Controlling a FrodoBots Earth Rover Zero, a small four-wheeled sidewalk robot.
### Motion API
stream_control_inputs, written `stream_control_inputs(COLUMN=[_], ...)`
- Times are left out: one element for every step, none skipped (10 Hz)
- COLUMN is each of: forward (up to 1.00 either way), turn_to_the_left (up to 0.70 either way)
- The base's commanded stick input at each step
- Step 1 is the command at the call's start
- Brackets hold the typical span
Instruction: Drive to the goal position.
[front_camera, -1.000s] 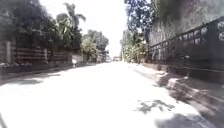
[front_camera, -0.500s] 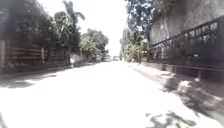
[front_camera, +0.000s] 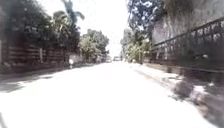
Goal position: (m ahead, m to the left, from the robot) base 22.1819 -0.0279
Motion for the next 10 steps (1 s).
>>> stream_control_inputs(forward=[0.69,0.69,0.69,0.69,0.69,0.69,0.69,0.69,0.69,0.69], turn_to_the_left=[0.0,0.0,-0.01,-0.07,-0.15,-0.19,-0.24,-0.25,-0.17,-0.11])
